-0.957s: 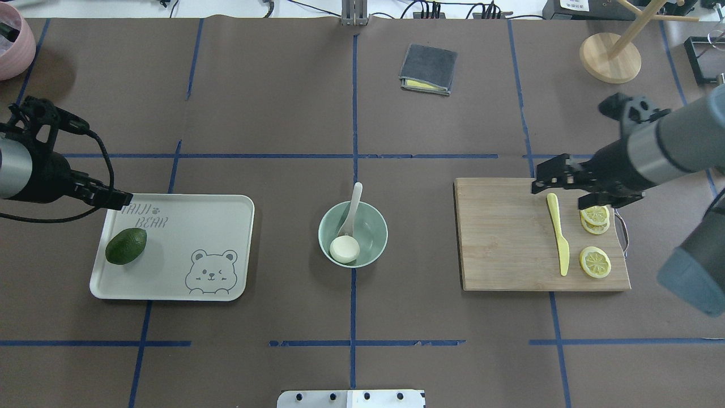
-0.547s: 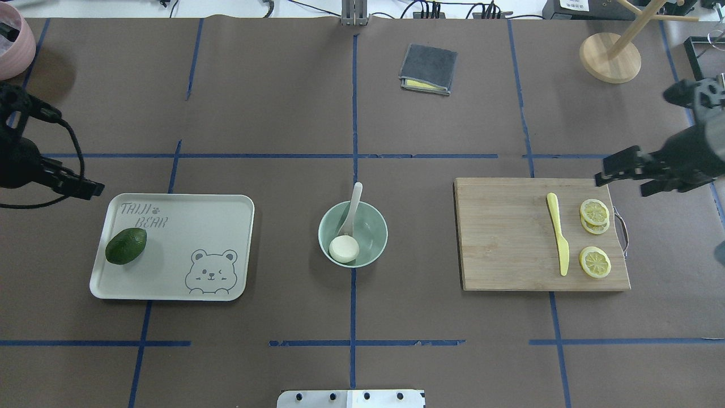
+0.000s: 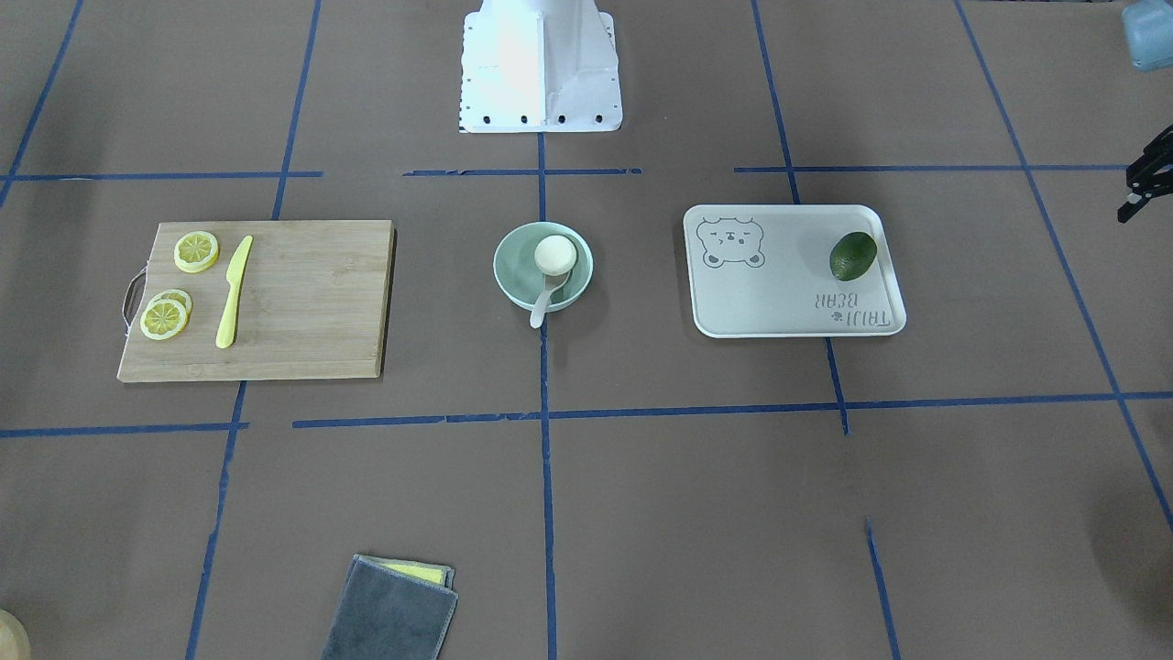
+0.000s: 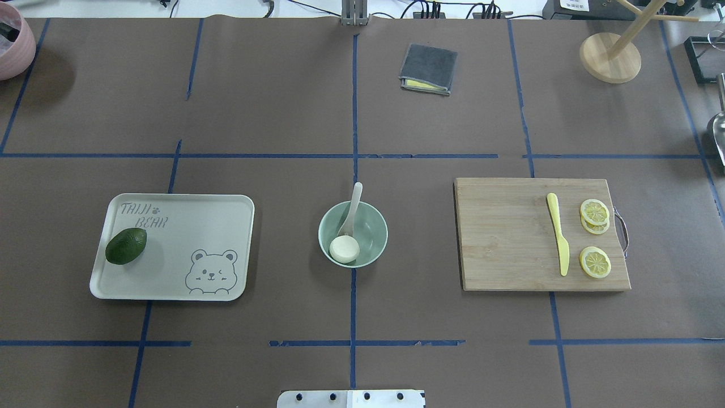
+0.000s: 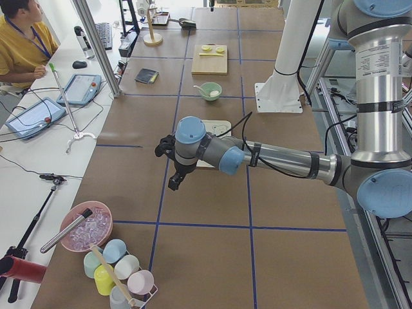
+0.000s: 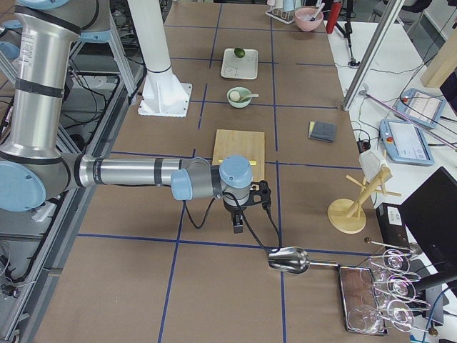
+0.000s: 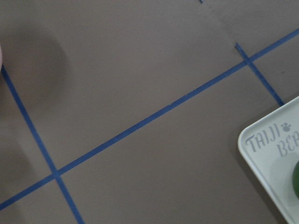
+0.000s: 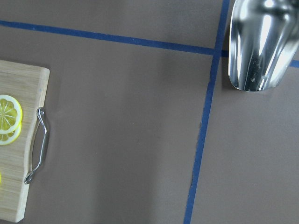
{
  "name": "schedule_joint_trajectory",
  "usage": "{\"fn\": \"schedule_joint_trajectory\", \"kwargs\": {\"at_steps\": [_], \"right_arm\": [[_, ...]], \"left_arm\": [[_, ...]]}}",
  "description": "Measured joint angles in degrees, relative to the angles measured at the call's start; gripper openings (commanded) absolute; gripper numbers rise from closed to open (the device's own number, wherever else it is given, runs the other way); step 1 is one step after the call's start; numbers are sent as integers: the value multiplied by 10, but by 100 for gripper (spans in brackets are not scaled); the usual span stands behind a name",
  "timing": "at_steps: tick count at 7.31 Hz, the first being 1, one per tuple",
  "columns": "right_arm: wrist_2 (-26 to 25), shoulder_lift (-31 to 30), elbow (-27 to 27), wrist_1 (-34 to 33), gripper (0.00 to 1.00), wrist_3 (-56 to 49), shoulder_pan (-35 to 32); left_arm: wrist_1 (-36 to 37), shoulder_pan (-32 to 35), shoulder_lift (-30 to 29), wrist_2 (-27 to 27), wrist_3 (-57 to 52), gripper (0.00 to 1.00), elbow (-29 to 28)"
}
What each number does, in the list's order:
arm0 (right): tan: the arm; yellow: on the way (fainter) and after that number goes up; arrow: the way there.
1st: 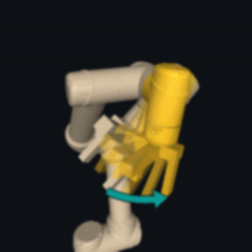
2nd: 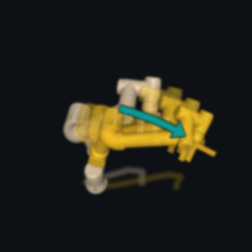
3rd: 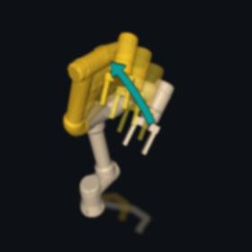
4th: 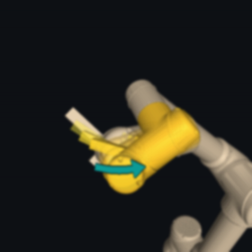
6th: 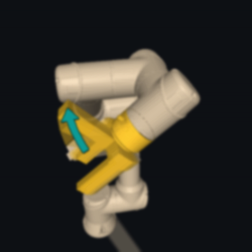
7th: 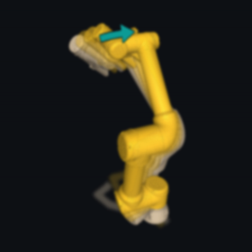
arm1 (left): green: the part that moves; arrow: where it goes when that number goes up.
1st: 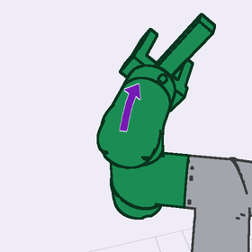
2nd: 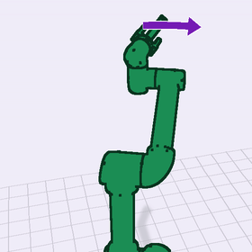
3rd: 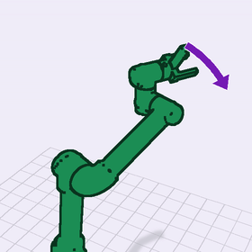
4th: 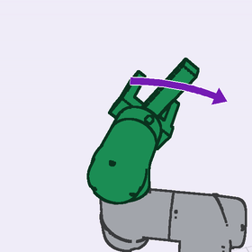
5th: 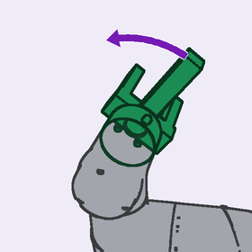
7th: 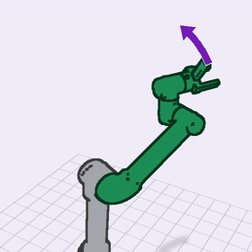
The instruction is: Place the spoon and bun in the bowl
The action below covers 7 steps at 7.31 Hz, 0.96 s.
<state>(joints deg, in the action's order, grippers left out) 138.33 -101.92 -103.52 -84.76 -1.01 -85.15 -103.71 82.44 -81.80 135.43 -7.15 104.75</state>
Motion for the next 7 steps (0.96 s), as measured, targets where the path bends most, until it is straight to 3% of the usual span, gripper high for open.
{"fn": "schedule_joint_trajectory", "kwargs": {"at_steps": [2, 4, 7], "right_arm": [[-5, 19, -12, -54, 100, -34, -12], [-6, 22, -16, -61, 100, -35, -13], [-9, 20, -17, -61, 100, -36, -11]], "left_arm": [[46, 13, 18, 22, -6, 100, -6], [97, 14, 21, 29, -5, 100, 0], [113, 15, 21, 32, 45, 100, 11]]}}
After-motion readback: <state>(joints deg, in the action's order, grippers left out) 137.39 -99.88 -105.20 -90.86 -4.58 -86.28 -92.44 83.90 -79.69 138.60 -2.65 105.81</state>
